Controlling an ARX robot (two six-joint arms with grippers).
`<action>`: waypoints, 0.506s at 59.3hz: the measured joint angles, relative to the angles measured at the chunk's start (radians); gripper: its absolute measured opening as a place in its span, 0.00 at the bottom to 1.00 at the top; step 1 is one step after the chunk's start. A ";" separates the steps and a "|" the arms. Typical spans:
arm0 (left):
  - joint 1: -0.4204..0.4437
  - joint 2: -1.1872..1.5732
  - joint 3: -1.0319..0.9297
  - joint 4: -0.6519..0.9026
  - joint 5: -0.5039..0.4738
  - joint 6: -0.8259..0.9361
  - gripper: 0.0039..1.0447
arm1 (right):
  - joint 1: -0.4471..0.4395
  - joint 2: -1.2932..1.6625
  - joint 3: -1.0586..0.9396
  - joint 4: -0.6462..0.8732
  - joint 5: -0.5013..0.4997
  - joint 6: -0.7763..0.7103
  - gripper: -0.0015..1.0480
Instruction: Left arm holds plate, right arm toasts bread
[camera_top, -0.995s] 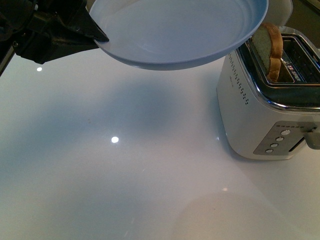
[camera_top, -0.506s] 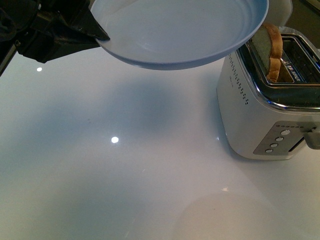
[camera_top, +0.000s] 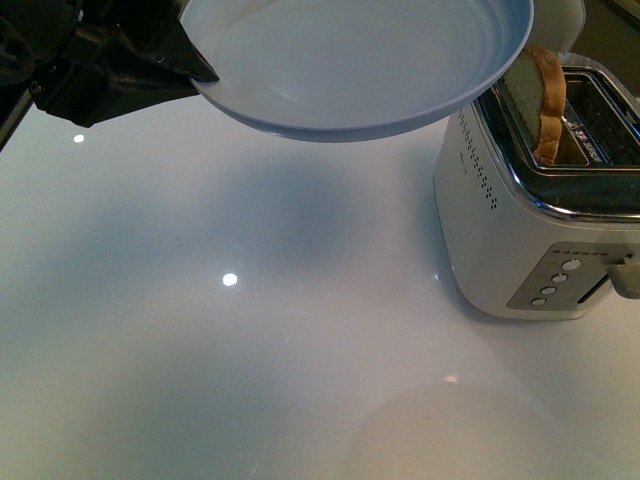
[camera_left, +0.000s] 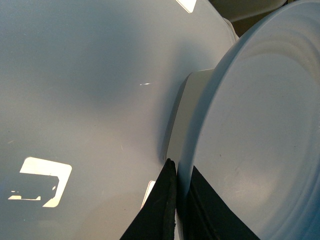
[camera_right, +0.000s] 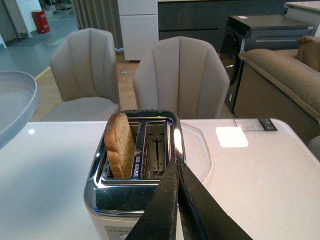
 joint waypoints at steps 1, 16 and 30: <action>0.000 0.000 0.000 0.000 0.000 0.000 0.02 | 0.000 -0.008 -0.003 -0.004 0.000 0.000 0.02; -0.004 0.000 -0.002 0.000 -0.002 0.000 0.02 | 0.000 -0.095 -0.035 -0.057 0.000 0.000 0.02; -0.005 0.000 -0.002 -0.002 -0.003 0.007 0.02 | 0.000 -0.162 -0.061 -0.093 0.000 0.000 0.02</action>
